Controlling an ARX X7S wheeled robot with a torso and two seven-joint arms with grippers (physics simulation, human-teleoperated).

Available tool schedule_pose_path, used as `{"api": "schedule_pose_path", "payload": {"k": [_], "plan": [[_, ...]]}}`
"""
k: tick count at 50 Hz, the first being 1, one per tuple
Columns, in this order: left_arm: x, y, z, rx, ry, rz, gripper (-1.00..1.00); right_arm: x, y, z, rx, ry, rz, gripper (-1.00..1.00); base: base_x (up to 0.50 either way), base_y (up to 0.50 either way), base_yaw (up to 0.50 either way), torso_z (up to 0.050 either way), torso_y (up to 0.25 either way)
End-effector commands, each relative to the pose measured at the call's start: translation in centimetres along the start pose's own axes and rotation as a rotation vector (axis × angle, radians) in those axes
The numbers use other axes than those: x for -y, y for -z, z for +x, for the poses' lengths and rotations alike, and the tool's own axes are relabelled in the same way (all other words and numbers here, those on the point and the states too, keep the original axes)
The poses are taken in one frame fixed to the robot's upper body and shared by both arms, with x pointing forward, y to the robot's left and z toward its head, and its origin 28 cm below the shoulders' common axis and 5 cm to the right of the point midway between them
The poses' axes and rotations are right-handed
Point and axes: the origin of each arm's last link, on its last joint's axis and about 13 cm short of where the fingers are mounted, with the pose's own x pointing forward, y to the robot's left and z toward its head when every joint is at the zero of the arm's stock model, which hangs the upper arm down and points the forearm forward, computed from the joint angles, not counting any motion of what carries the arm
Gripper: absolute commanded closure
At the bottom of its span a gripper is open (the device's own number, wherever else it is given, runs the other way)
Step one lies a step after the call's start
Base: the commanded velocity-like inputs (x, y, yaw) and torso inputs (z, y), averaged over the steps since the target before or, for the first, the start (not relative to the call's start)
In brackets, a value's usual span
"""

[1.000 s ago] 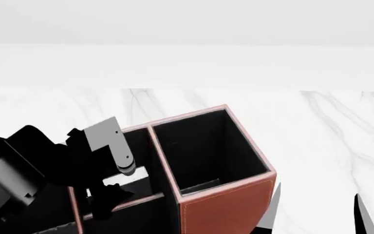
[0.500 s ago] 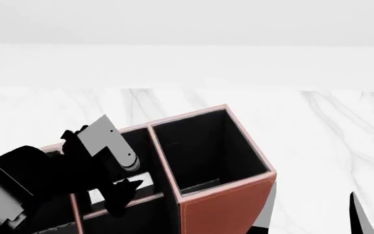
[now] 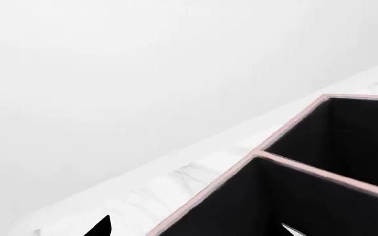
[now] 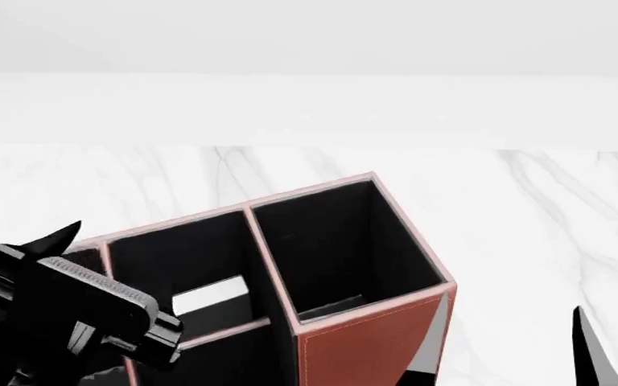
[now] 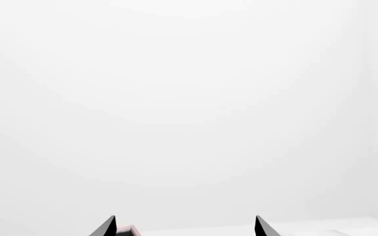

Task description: Pick up the book and place it in the front compartment of the caddy.

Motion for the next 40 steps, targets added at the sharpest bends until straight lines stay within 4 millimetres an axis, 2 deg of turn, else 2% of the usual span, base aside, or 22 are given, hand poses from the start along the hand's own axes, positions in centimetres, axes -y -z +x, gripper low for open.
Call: {"api": "schedule_pose_path", "payload": {"k": [1,10,16,18,29,40], "plan": [[1.5,0.2,-3.8,0.193,-0.129,-0.098,-1.0,-0.1,-0.1,0.2,0.021,-0.018,0.01,-1.0,0.0,0.0,0.0,0.0,0.0],[3.1,1.0,-6.1,0.292,-0.164,-0.22,-1.0,-0.3,0.0,0.3,0.02,-0.028,0.009,-1.0,0.0,0.0,0.0,0.0,0.0],[3.3,0.9,-7.4,0.341,-0.211,-0.322,-1.0,-0.5,0.2,0.5,0.014,-0.037,0.007,-1.0,0.0,0.0,0.0,0.0,0.0],[3.5,0.9,-7.2,0.351,-0.191,-0.256,-1.0,-0.5,0.3,0.5,0.012,-0.038,0.007,-1.0,0.0,0.0,0.0,0.0,0.0],[3.0,0.2,-7.5,0.372,-0.222,-0.302,-1.0,-0.5,0.2,0.4,0.017,-0.036,0.008,-1.0,0.0,0.0,0.0,0.0,0.0],[2.6,0.3,-7.4,0.366,-0.233,-0.309,-1.0,-0.6,0.3,0.4,0.015,-0.04,0.006,-1.0,0.0,0.0,0.0,0.0,0.0]]}}
